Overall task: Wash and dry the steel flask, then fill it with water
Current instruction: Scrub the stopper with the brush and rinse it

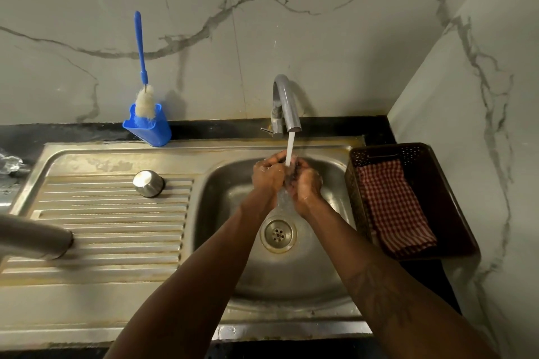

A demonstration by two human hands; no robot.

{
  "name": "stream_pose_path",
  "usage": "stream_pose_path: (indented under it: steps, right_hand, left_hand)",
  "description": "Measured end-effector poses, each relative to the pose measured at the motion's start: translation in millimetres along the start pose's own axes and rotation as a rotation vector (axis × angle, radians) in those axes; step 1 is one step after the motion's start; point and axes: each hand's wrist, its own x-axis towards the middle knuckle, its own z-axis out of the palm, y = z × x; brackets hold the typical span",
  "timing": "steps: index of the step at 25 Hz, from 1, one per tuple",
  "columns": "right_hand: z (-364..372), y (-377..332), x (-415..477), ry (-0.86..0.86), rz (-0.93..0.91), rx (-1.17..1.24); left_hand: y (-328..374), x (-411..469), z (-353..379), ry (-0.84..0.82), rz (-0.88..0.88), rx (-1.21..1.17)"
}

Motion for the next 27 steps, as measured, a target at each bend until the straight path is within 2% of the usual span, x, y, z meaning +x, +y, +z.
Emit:
stream_pose_path:
  steps: [2, 6, 8, 10, 12, 13, 15, 16, 19, 21, 25, 27]
  right_hand:
    - [3, 0, -2, -0.083, -0.002, -0.024]
    - [17, -9, -6, -0.140, 0.040, -0.549]
    - [16, -17, -7, -0.143, 0.142, -0.552]
    - [10, -22, -8, -0.125, 0.203, -0.399]
    - [2, -14, -2, -0.114, 0.130, -0.351]
    - [-4, -8, 3, -0.111, 0.036, -0.413]
    - [-14, 1, 11, -0.128, -0.150, -0.717]
    - [-18, 4, 12, -0.145, -0.179, -0.787]
    - [-26, 7, 8, -0.139, -0.132, -0.690]
    - [-26, 8, 6, -0.184, -0.133, -0.773]
    - [-31, 8, 4, -0.022, -0.129, -0.756]
    - [-33, 5, 1, 0.034, -0.099, -0.811]
  left_hand:
    - [-8, 2, -3, 0.057, 0.031, 0.052]
    - [-21, -1, -7, 0.124, 0.179, 0.238]
    - [-19, -4, -14, 0.094, 0.163, 0.190]
    - [-16, -3, -20, 0.052, 0.110, 0.122]
    - [-10, 1, -22, 0.093, 0.039, 0.067]
    - [-5, 2, -22, 0.147, 0.007, 0.055]
    - [6, 7, -23, 0.240, -0.037, 0.069]
    - [13, 10, -24, 0.235, -0.029, 0.099]
    - [38, 22, -23, 0.101, 0.004, 0.167]
    - [53, 34, -19, 0.016, 0.024, 0.306]
    - [66, 36, -13, -0.056, 0.138, 0.364]
    - [66, 30, -12, -0.170, 0.188, 0.352]
